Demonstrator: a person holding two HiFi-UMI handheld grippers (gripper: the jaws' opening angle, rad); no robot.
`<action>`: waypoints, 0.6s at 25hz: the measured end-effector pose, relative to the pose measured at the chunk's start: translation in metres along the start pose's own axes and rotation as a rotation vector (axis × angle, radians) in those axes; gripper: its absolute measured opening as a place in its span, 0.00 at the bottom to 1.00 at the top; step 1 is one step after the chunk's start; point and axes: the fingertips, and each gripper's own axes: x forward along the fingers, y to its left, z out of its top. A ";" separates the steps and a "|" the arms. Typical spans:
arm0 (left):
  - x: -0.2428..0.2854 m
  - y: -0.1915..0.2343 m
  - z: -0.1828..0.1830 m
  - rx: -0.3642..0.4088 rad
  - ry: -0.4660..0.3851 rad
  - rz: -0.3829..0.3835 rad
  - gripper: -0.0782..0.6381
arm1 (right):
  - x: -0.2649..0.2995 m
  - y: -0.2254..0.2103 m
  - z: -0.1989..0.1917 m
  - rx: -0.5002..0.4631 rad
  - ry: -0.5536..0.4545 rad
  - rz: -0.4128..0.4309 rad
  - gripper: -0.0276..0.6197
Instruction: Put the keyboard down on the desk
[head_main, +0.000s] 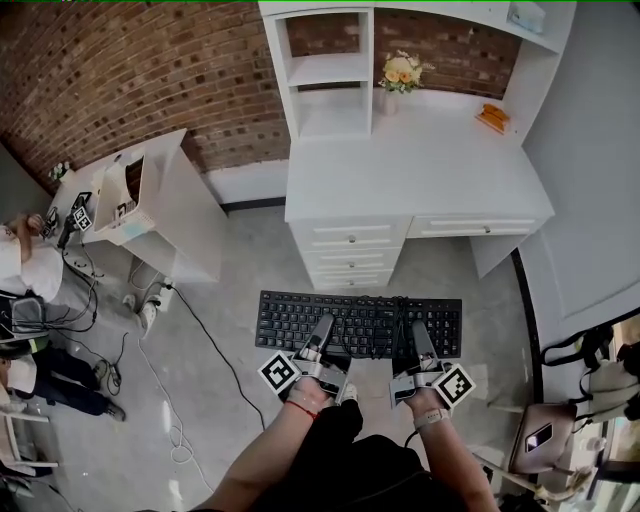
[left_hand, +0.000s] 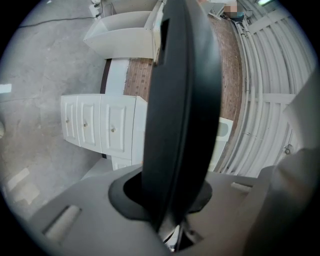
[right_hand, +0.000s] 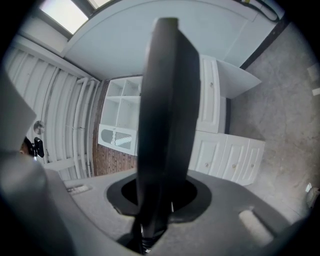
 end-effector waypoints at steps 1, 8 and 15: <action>0.007 0.001 0.004 -0.001 0.002 0.002 0.22 | 0.007 -0.002 0.001 -0.001 -0.002 -0.002 0.17; 0.048 0.007 0.023 -0.006 0.028 -0.006 0.22 | 0.045 -0.011 0.010 -0.006 -0.016 0.002 0.17; 0.068 0.015 0.024 -0.019 0.044 0.012 0.22 | 0.056 -0.017 0.022 -0.017 -0.028 -0.020 0.17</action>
